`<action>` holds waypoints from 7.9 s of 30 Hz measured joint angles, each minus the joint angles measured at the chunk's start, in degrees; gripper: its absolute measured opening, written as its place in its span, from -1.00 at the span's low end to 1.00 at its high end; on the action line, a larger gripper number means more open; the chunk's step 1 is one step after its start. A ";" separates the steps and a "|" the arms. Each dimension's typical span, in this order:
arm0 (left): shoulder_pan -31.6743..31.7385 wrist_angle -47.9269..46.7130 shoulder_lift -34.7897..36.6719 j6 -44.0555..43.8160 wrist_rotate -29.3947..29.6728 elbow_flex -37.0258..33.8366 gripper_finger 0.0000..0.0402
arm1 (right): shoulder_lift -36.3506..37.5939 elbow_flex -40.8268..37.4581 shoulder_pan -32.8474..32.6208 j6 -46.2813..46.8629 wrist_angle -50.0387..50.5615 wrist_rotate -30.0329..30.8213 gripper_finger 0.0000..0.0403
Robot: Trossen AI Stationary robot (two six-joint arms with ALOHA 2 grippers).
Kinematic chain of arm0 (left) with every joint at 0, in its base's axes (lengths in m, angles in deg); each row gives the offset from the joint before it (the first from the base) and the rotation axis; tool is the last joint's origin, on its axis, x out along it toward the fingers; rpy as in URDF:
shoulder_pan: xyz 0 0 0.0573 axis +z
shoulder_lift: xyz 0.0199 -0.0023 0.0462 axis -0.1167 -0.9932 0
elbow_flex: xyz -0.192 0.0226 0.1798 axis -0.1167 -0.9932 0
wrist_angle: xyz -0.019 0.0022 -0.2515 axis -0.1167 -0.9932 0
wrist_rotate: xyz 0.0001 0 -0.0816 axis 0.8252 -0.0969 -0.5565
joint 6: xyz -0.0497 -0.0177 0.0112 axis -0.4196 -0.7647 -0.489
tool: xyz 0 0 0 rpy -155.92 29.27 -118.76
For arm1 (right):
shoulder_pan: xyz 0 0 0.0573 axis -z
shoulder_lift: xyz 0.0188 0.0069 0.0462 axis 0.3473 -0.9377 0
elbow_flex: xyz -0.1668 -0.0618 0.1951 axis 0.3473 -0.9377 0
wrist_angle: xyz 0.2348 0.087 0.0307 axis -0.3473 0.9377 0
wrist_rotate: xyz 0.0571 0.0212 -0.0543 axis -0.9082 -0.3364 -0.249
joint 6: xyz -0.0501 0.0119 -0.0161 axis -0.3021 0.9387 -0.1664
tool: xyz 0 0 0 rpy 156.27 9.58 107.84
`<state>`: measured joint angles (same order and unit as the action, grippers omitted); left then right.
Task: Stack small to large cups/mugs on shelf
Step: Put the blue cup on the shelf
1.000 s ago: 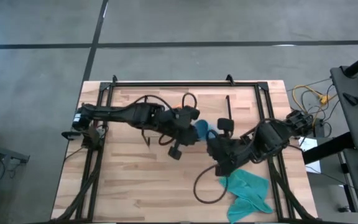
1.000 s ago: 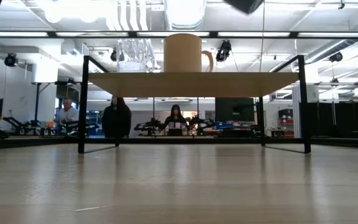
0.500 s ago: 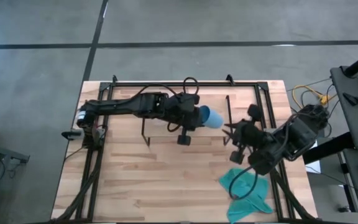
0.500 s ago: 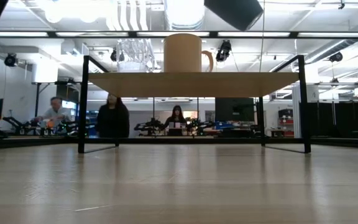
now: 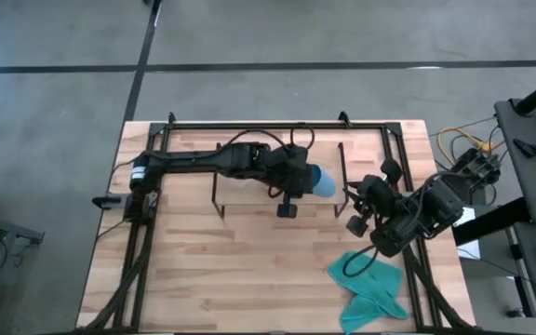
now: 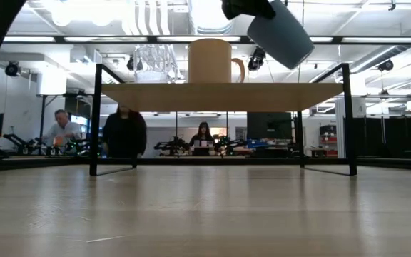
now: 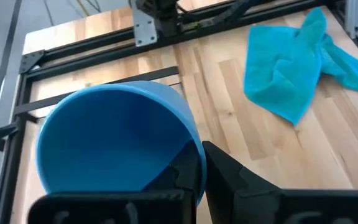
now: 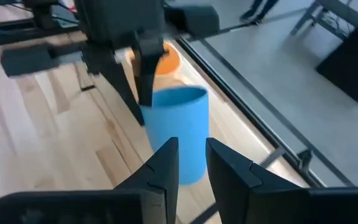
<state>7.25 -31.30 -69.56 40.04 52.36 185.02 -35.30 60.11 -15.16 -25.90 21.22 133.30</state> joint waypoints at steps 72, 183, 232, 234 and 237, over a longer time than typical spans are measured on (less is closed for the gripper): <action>5.34 -0.13 -1.49 0.52 -6.90 -0.20 -1.00 | 10.49 -44.54 12.31 4.01 -40.99 6.62 -0.63; 4.15 -2.51 -4.59 6.12 -8.59 0.24 -0.77 | 10.41 -46.03 17.29 -2.57 -50.74 0.20 -0.63; 4.34 -1.07 -3.24 6.58 -2.38 1.10 -0.71 | 8.75 -50.58 17.22 -1.14 -59.66 -3.03 -0.63; 4.34 -0.91 -2.99 6.58 -1.86 1.16 -0.71 | 8.75 -51.06 17.22 -1.06 -60.27 -3.06 -0.63; 4.34 -0.59 -2.99 6.51 -1.99 1.09 -0.71 | 8.75 -51.47 17.22 -1.26 -61.80 -3.08 -0.63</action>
<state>11.59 -31.89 -72.56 46.55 50.37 186.11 -26.56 8.64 2.06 -27.16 -40.58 130.22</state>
